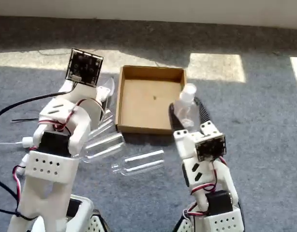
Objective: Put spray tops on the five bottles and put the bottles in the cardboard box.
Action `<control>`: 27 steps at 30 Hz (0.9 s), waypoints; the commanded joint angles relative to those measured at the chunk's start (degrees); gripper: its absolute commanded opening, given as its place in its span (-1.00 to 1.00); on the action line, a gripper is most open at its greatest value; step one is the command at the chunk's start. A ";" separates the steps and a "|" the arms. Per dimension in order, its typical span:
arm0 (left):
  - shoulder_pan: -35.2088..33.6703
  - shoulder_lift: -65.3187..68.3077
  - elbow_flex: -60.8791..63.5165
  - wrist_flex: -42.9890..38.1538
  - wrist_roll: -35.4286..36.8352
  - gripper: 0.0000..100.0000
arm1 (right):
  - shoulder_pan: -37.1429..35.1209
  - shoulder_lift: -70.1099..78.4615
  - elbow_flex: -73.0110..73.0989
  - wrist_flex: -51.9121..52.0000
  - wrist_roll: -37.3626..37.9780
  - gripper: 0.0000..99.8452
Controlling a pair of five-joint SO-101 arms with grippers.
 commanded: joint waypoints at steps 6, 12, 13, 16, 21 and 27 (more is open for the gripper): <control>-1.54 -0.84 13.76 0.35 0.18 -0.71 | 2.24 43.30 -27.38 -15.96 -4.31 -0.99; -7.34 -0.84 20.97 -6.42 0.18 -0.71 | 1.36 72.13 -46.37 -16.84 -4.04 -0.98; -8.22 -0.84 22.29 -8.44 0.18 -0.71 | 1.36 76.18 -48.92 -16.92 -4.40 -0.98; -9.19 -0.84 24.48 -12.75 0.18 -0.71 | 1.36 85.85 -55.96 -24.13 -4.57 -0.99; -9.10 -0.84 25.19 -13.54 0.18 -0.71 | 1.36 97.27 -58.95 -39.08 -5.19 -0.99; -8.92 -0.84 25.27 -13.63 0.18 -0.71 | 2.68 104.92 -59.47 -43.21 -11.96 -0.99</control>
